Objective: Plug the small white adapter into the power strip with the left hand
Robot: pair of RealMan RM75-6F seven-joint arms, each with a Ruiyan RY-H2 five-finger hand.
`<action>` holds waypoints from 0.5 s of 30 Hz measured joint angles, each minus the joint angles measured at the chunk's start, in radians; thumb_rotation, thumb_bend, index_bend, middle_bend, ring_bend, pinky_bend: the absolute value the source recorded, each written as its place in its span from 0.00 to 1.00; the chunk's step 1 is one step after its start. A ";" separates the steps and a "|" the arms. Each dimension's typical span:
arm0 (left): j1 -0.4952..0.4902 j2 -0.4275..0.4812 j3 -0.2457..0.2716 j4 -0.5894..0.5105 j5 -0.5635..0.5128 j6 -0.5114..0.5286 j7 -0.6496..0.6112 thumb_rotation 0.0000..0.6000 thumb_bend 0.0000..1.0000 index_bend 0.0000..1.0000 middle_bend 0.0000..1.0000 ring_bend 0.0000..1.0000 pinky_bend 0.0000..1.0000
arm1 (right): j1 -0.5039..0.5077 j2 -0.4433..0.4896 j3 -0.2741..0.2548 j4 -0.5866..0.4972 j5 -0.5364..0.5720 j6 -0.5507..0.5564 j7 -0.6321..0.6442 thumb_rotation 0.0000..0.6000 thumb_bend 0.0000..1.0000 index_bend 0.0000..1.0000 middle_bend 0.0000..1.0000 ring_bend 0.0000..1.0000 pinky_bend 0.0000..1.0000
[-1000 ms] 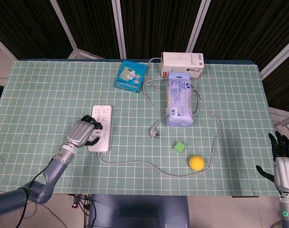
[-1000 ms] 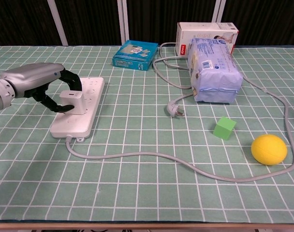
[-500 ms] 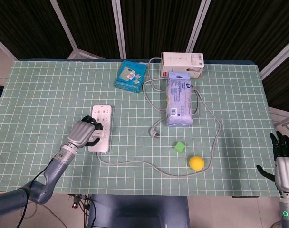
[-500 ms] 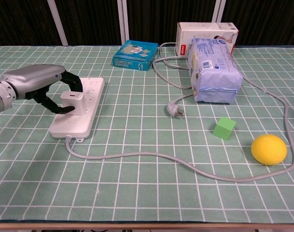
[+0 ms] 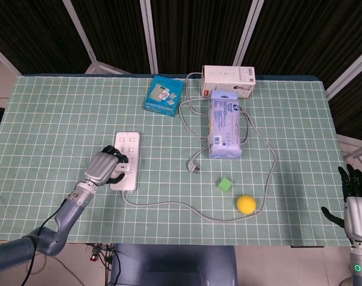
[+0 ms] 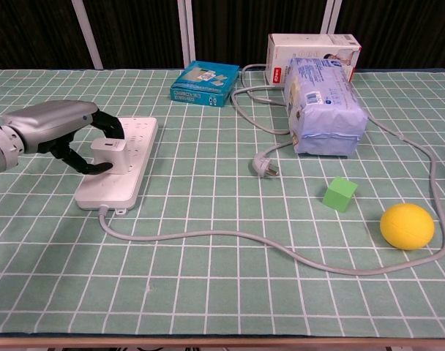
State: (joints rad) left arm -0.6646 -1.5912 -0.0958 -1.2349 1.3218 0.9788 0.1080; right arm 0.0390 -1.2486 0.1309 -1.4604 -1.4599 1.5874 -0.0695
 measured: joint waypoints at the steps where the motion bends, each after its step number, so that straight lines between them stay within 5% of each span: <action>1: -0.001 0.001 -0.002 -0.002 0.003 0.004 -0.001 1.00 0.43 0.58 0.61 0.25 0.16 | 0.000 0.000 0.000 0.000 0.000 -0.001 0.000 1.00 0.16 0.00 0.00 0.01 0.04; 15: -0.012 0.048 -0.003 -0.056 0.016 -0.014 0.012 1.00 0.41 0.50 0.48 0.19 0.12 | -0.001 0.004 0.000 -0.007 0.004 -0.005 0.000 1.00 0.16 0.00 0.00 0.01 0.04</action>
State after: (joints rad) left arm -0.6761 -1.5432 -0.0990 -1.2910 1.3379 0.9652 0.1195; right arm 0.0384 -1.2446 0.1310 -1.4670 -1.4558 1.5829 -0.0698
